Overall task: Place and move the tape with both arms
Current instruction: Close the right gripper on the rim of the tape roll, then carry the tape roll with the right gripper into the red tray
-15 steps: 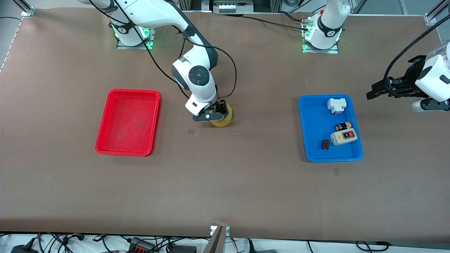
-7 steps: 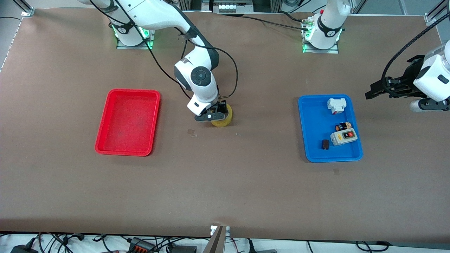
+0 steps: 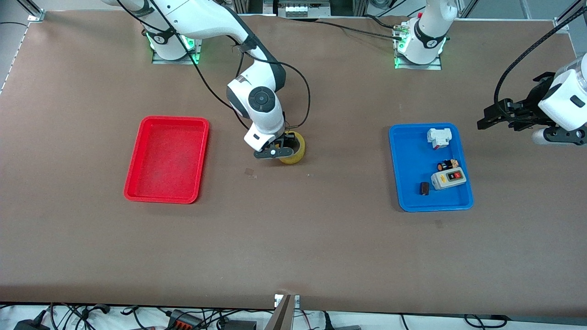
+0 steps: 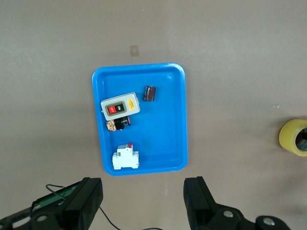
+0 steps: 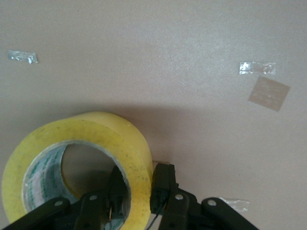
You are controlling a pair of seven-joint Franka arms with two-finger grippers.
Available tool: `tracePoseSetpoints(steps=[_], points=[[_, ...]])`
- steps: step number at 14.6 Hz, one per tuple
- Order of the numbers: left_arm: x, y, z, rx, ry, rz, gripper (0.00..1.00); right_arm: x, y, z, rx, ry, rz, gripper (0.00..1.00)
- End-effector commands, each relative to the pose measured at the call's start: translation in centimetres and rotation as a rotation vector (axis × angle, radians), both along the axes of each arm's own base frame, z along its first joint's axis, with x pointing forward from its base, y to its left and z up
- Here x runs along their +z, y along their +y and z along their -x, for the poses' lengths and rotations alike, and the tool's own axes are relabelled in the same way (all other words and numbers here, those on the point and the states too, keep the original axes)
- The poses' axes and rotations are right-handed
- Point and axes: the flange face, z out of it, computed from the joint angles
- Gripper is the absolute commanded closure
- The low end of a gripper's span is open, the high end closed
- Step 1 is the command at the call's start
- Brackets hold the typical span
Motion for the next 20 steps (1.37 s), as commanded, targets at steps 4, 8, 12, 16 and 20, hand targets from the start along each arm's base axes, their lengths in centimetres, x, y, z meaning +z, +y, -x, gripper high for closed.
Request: tracePoseSetpoints(steps=[4, 8, 12, 16, 20], points=[[0.6, 0.2, 0.0, -0.031, -0.041, 0.006, 0.0, 10.4, -4.0, -3.4, -0.086, -0.035, -0.024, 0.99], [0.5, 0.2, 0.0, -0.027, -0.043, 0.005, 0.0, 16.1, -13.2, -5.2, -0.195, -0.054, -0.02, 0.99], [0.5, 0.1, 0.0, -0.029, -0.043, 0.006, 0.0, 17.1, -24.0, -4.5, -0.189, -0.047, 0.005, 0.99], [0.5, 0.0, 0.0, -0.03, -0.041, 0.006, 0.0, 16.7, -30.8, -4.0, -0.202, -0.003, 0.032, 0.99], [0.4, 0.0, 0.0, -0.032, -0.04, 0.006, 0.0, 14.0, -37.9, -4.0, -0.17, 0.04, 0.045, 0.98]])
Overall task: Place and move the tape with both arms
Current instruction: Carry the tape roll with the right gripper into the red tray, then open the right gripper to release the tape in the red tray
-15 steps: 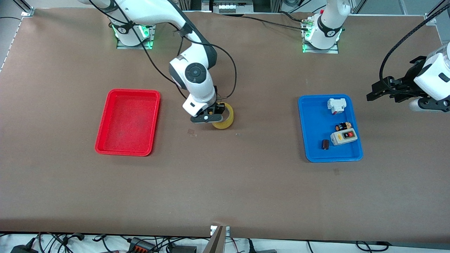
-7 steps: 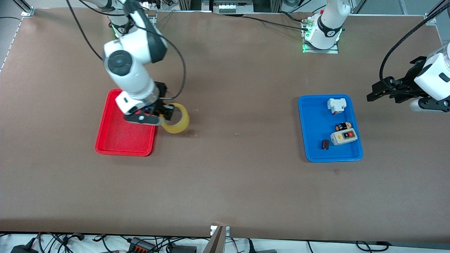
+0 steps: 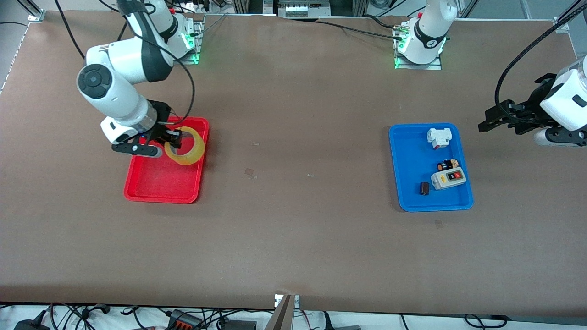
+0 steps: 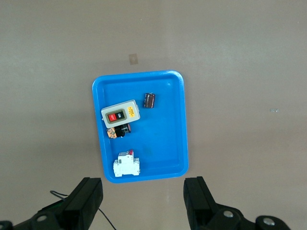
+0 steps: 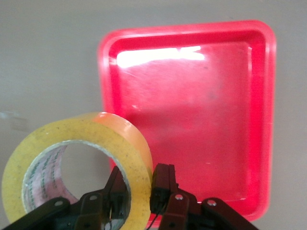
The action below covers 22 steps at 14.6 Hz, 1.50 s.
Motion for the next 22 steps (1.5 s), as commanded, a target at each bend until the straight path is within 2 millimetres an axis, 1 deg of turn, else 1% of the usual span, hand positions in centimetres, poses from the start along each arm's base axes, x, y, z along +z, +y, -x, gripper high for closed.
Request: tracePoseSetpoints(steps=[1, 3, 6, 7, 8, 9, 11, 14, 15, 17, 19, 20, 21, 22], points=[[0.3, -0.1, 0.4, -0.02, -0.012, 0.004, 0.0, -1.7, -4.0, 0.3, 0.041, 0.002, -0.004, 0.98], [0.3, -0.1, 0.4, -0.018, -0.012, 0.004, 0.0, -3.8, -5.2, -0.3, 0.037, 0.005, -0.004, 0.98], [0.2, 0.0, 0.4, -0.017, -0.01, 0.004, 0.0, -6.4, -5.3, -0.9, 0.053, 0.005, 0.002, 0.98], [0.2, 0.0, 0.4, -0.017, -0.01, 0.004, 0.0, -7.8, -6.2, -1.2, 0.064, -0.004, 0.011, 0.98], [0.2, -0.1, 0.4, -0.018, -0.01, 0.004, 0.0, -9.1, -8.5, -1.4, 0.063, 0.001, 0.012, 0.98], [0.2, -0.1, 0.4, -0.018, -0.01, 0.004, 0.0, -9.9, -9.5, -1.4, 0.084, 0.003, 0.01, 0.98], [0.2, -0.1, 0.4, -0.018, -0.01, 0.004, 0.0, -10.4, -10.0, -1.4, 0.109, 0.011, 0.008, 0.98], [0.2, 0.0, 0.4, -0.017, -0.01, 0.004, 0.0, -11.0, -10.0, -1.3, 0.112, 0.019, 0.007, 0.96], [0.2, 0.0, 0.4, -0.017, -0.01, 0.004, 0.0, -11.3, -9.6, -1.2, 0.122, 0.019, 0.007, 0.95], [0.2, 0.0, 0.4, -0.017, -0.01, 0.004, 0.0, -12.0, -9.3, -0.5, 0.143, 0.03, 0.005, 0.93], [0.2, -0.1, 0.4, -0.018, -0.01, 0.004, 0.0, -12.6, -9.5, 0.1, 0.164, 0.013, 0.004, 0.9], [0.1, -0.1, 0.3, -0.017, -0.008, 0.003, 0.0, -13.3, -9.4, 0.5, 0.167, 0.016, 0.003, 0.86], [0.2, -0.1, 0.4, -0.018, -0.01, 0.004, 0.0, -13.3, -9.4, 0.5, 0.169, 0.017, 0.003, 0.77], [0.2, -0.1, 0.4, -0.018, -0.01, 0.004, 0.0, -13.1, -9.5, 0.4, 0.169, 0.017, 0.003, 0.59]])
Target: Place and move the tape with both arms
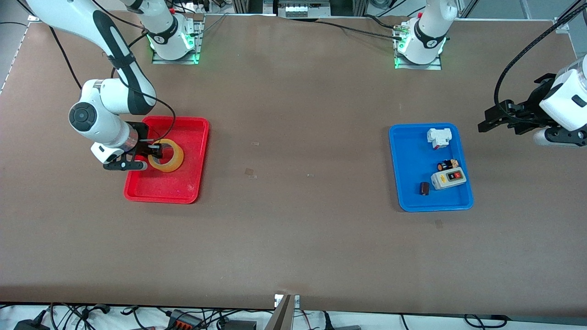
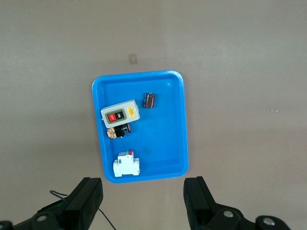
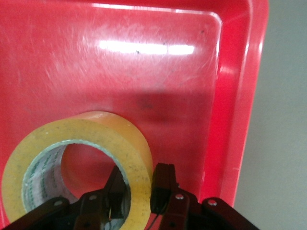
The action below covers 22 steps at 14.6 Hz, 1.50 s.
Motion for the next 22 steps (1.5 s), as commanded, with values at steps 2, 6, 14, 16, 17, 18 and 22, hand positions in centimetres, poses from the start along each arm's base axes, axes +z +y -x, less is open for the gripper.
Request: tracePoseSetpoints(steps=[2, 6, 14, 16, 17, 18, 22], points=[[0.2, -0.1, 0.4, -0.016, -0.01, 0.004, 0.0, 0.7, -0.1, 0.1, 0.031, -0.027, -0.001, 0.1], [0.2, -0.1, 0.4, -0.016, -0.009, 0.003, 0.0, 4.8, 0.0, -0.7, 0.036, -0.082, 0.0, 0.03], [0.2, -0.1, 0.4, -0.014, -0.007, 0.003, 0.0, 20.8, -0.4, -4.7, 0.011, -0.083, 0.009, 0.03], [0.2, -0.1, 0.4, -0.014, -0.007, 0.003, 0.0, 26.3, -0.9, -6.0, -0.001, -0.077, 0.008, 0.02], [0.2, -0.1, 0.4, -0.014, -0.007, 0.003, 0.0, 29.6, -0.9, -6.5, -0.003, -0.075, 0.009, 0.02], [0.1, -0.1, 0.4, -0.014, -0.006, 0.003, 0.0, 32.2, -0.9, -6.8, -0.005, -0.075, 0.008, 0.02], [0.2, -0.1, 0.4, -0.015, -0.006, 0.003, 0.0, 37.7, -0.5, -5.8, -0.014, -0.095, 0.002, 0.01]])
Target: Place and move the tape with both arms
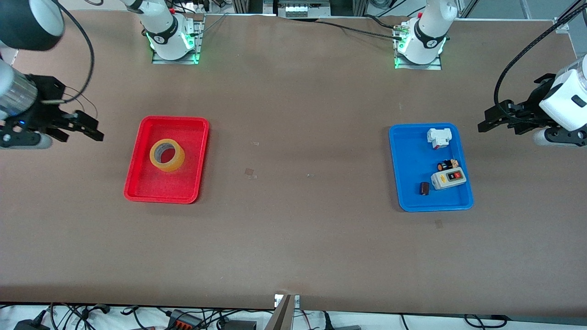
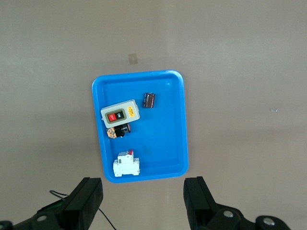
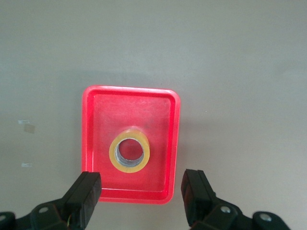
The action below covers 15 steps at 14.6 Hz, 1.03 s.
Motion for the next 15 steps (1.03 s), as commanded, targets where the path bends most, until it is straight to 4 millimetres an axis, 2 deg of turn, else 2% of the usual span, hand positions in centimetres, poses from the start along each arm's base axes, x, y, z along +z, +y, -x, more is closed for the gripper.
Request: tracePoseSetpoints(steps=[1, 6, 8, 15], points=[[0.2, -0.1, 0.4, -0.014, -0.006, 0.003, 0.0, 2.8, 0.1, 0.8, 0.004, 0.003, -0.007, 0.01], [0.2, -0.1, 0.5, -0.014, -0.005, 0.003, 0.0, 5.6, 0.1, 3.3, 0.0, 0.029, -0.003, 0.01], [0.2, -0.1, 0.5, -0.016, -0.002, 0.003, 0.0, 5.3, 0.1, 4.9, -0.002, 0.032, -0.002, 0.01], [0.4, 0.5, 0.8, -0.011, 0.012, 0.001, 0.0, 5.2, -0.3, 4.8, -0.01, 0.04, -0.004, 0.02]])
